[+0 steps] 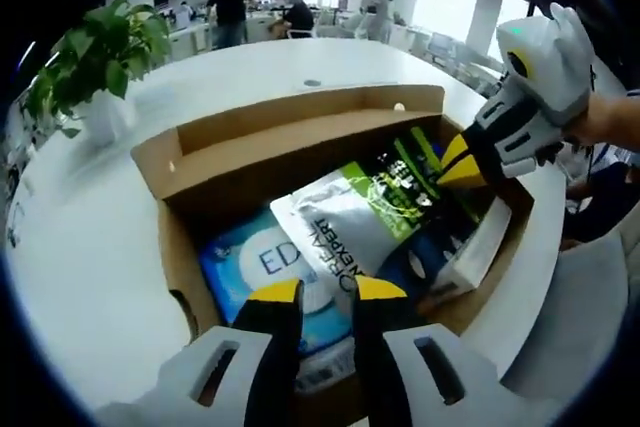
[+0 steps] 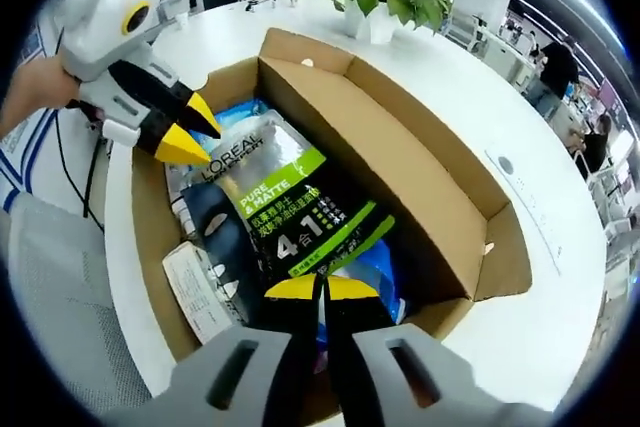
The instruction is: Operate the shoe box by opening the lid, removing the specified soft item, and placing it in the target area until the item is outside and the box remains undamaged.
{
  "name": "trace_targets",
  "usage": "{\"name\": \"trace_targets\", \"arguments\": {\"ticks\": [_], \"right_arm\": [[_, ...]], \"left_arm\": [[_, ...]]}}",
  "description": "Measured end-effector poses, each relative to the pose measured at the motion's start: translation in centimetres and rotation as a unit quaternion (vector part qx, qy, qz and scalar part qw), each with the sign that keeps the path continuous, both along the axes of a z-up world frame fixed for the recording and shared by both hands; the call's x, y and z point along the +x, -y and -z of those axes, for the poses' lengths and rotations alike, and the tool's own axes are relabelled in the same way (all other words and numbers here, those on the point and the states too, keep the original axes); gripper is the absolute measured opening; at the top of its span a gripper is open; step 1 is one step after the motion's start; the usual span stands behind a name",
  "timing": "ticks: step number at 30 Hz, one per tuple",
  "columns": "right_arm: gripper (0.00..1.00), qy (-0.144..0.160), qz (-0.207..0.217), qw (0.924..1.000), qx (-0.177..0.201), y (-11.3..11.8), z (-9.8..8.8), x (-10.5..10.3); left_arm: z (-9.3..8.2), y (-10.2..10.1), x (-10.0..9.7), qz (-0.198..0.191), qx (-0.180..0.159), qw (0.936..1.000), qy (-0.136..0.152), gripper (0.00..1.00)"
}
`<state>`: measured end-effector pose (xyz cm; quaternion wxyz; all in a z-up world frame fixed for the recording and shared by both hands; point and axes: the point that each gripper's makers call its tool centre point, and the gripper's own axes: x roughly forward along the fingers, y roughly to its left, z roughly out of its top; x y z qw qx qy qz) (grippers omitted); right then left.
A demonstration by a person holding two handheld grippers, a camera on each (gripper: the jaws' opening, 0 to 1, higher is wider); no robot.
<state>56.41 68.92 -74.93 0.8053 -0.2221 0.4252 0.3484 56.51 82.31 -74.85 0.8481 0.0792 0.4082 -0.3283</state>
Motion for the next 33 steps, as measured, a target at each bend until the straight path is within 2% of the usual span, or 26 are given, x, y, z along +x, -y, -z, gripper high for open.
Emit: {"name": "trace_targets", "arguments": {"ticks": [8,16,22,33], "right_arm": [[0.0,0.002,-0.004,1.0,-0.004,0.0,0.2,0.0],[0.0,0.001,-0.003,1.0,-0.001,-0.1,0.4,-0.1],[0.0,-0.002,0.01,0.9998,0.015,-0.1,0.2,-0.1],[0.0,-0.013,0.068,0.9954,0.066,0.1,-1.2,-0.4]], "left_arm": [[0.8,0.5,0.0,-0.01,-0.024,0.999,-0.036,0.14],[1.1,0.9,-0.2,-0.03,-0.072,0.9939,-0.078,0.08],[1.0,1.1,-0.2,-0.047,-0.087,0.9911,-0.089,0.0],[-0.3,1.5,-0.3,-0.061,-0.085,0.9913,-0.081,0.0]]}}
